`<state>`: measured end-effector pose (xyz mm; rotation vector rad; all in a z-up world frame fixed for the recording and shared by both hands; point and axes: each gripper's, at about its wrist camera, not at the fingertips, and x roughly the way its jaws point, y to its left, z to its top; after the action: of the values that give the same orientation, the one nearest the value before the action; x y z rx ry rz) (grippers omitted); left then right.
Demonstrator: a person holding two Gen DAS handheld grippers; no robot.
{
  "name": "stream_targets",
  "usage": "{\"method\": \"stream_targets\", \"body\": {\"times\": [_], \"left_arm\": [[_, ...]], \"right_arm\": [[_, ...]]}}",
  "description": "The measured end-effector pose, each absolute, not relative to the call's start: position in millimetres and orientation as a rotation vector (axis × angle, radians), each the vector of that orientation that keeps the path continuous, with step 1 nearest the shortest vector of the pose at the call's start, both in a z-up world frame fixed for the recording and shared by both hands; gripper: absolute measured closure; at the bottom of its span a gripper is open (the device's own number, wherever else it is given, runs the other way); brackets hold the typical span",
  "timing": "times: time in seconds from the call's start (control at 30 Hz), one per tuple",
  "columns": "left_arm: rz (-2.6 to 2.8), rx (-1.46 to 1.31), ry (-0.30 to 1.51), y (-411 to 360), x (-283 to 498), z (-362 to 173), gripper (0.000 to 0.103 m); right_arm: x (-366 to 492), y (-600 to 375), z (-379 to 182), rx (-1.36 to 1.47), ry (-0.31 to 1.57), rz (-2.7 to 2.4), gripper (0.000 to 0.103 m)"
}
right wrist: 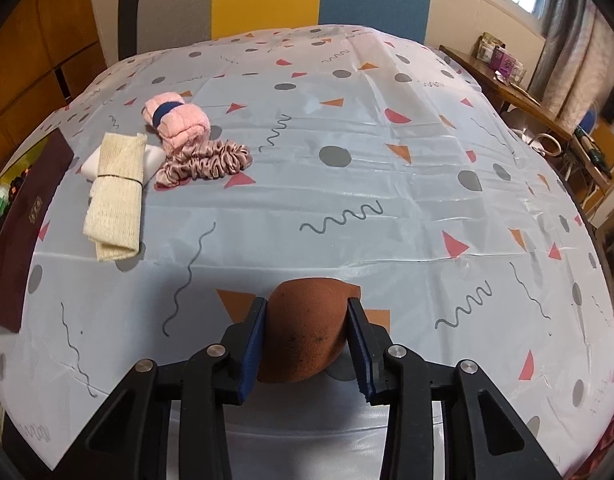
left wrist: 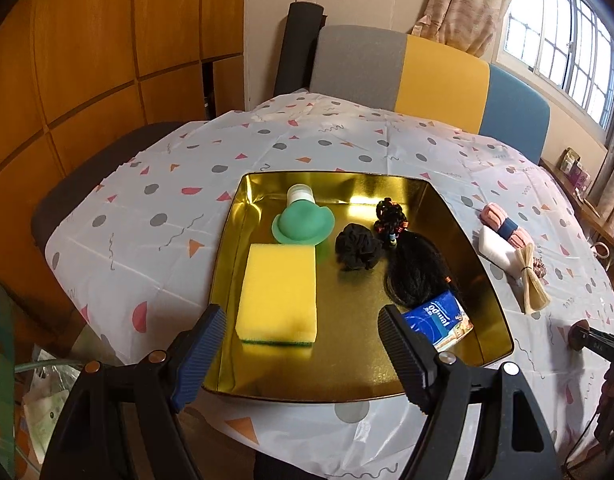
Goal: Organize soft objects
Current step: 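Carry the brown pad into the gold tray and release it with the right tool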
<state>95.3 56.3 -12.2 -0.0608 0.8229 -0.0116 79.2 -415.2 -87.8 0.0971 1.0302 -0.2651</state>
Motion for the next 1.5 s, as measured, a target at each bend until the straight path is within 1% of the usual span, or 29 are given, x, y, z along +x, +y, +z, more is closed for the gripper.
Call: {"method": "stream_targets", "body": {"times": [0.2, 0.43, 0.63, 0.9, 1.13, 1.3, 1.5], "left_arm": [[-0.001, -0.08, 0.821, 64.8, 90.2, -14.8, 0.023], [0.003, -0.089, 0.808, 70.8, 84.4, -12.0, 0.023], [0.006, -0.104, 0.804, 76.3, 81.2, -10.1, 0.023], [0.018, -0.104, 0.811, 82.2, 75.4, -12.1, 0.023], [0.031, -0.122, 0.815, 90.8, 73.2, -14.2, 0.023], [0.048, -0.148, 0.829, 102.4, 72.6, -19.4, 0.023], [0.06, -0.158, 0.842, 108.2, 72.0, -25.6, 0.023]], "right_arm": [[84.0, -413.4, -81.3, 0.095, 1.035, -0.293, 0.068], [89.2, -398.2, -45.5, 0.126, 0.939, -0.257, 0.068], [105.6, -331.9, -15.3, 0.09, 0.868, -0.062, 0.068], [128.6, -203.1, 5.7, 0.025, 0.821, 0.276, 0.068], [143.9, -123.4, -1.8, -0.015, 0.85, 0.45, 0.068], [161.3, -88.2, -24.8, -0.035, 0.939, 0.519, 0.068], [189.9, -48.3, -58.5, -0.142, 1.039, 0.54, 0.068]]}}
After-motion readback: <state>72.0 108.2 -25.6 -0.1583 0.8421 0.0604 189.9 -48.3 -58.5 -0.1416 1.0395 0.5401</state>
